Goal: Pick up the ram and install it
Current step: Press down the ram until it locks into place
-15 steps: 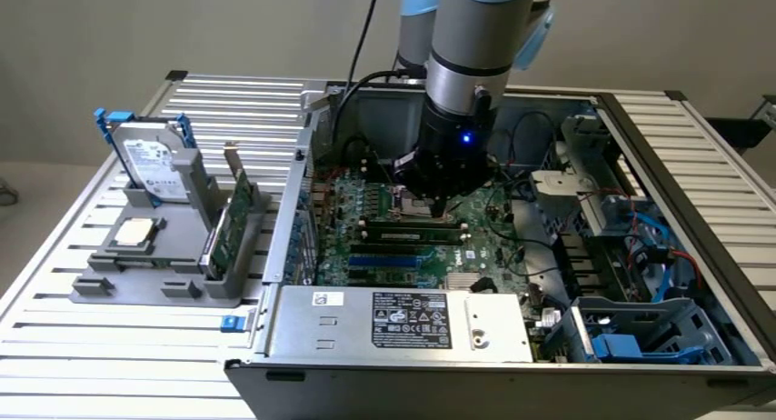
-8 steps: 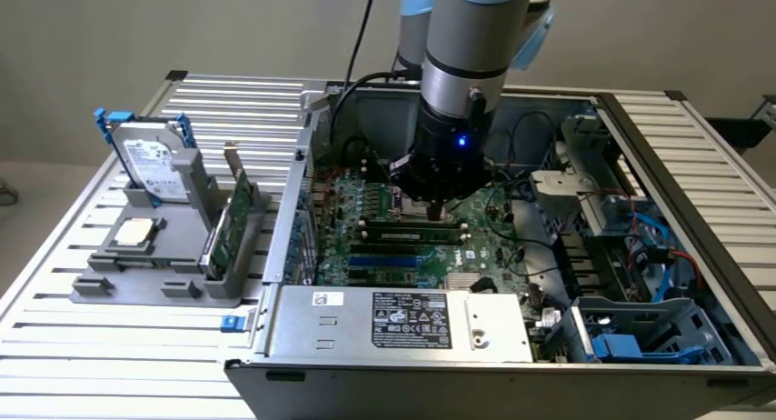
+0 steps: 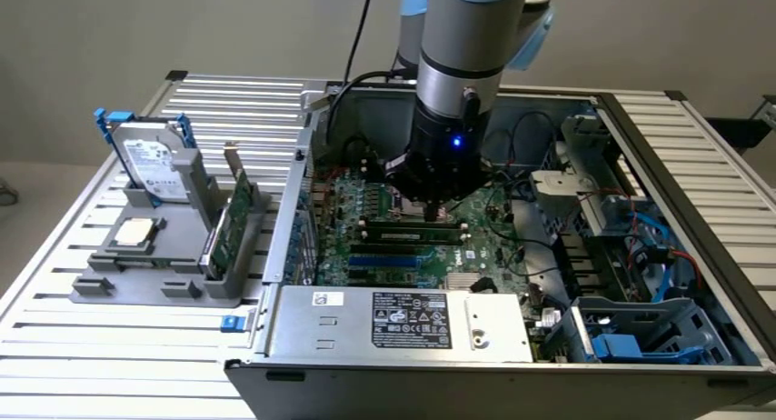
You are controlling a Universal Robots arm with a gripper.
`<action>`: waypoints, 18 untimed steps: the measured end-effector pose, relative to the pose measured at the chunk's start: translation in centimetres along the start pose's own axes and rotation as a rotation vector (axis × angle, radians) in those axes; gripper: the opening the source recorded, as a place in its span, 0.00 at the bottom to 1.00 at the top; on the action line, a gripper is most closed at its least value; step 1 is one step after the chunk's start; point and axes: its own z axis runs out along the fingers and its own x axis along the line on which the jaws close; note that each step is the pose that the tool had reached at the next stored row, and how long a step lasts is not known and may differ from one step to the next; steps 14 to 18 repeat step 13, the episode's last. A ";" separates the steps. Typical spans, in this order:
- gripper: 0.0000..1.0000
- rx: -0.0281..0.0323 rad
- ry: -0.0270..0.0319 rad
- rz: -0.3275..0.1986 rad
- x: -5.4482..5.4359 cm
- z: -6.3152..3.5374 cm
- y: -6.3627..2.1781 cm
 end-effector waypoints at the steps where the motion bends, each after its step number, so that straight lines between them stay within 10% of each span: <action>1: 0.11 -0.0005 -0.0001 0.000 0.1 -0.07 -0.09; 18: 0.11 -0.0012 -0.0004 0.009 0.7 -0.22 -0.35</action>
